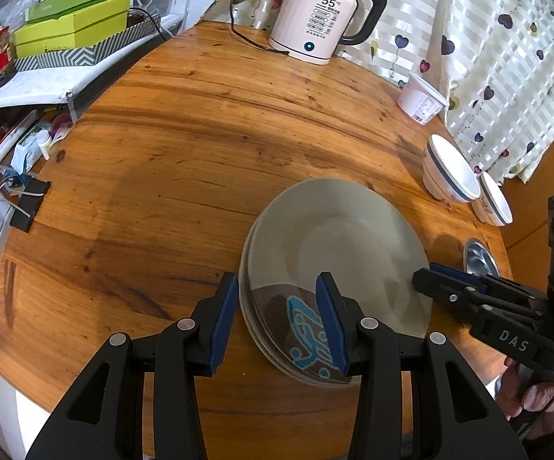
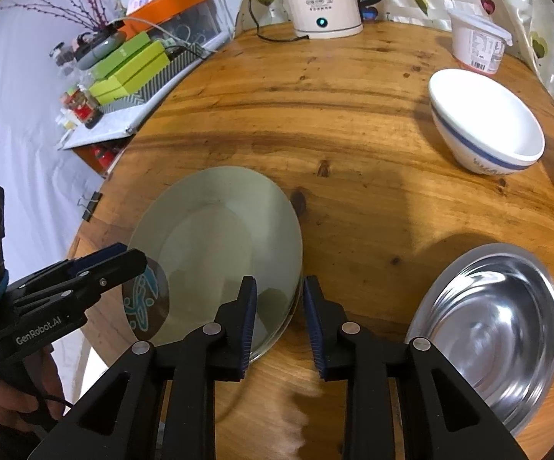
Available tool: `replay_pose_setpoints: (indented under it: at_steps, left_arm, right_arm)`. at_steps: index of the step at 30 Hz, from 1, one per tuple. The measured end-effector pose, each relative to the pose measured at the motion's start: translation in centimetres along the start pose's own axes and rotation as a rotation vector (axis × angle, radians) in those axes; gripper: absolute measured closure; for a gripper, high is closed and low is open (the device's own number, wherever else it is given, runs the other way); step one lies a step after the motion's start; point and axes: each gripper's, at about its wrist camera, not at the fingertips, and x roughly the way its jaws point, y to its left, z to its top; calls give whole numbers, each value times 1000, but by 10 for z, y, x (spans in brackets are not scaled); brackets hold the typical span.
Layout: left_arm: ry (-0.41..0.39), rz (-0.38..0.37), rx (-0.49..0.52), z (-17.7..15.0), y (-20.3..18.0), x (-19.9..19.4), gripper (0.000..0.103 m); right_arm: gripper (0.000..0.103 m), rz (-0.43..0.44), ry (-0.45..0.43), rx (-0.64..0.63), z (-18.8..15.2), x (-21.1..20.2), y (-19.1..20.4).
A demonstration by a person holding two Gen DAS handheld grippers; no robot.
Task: Organize plates and bowls
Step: 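Hold the plate stack on the third plate with both grippers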
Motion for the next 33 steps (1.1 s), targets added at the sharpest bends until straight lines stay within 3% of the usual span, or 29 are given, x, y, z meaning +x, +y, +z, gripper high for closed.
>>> replay_pose_setpoints:
  at_steps: [19,33]
  left_arm:
    - [9,-10,0,-1,-1,4,60]
    - [-13,-10,-3,-4,0,-5,60]
  right_arm:
    - [81,-18,-25,-51,0,-1,8]
    - [81,19,-52,-39,0,-13,3]
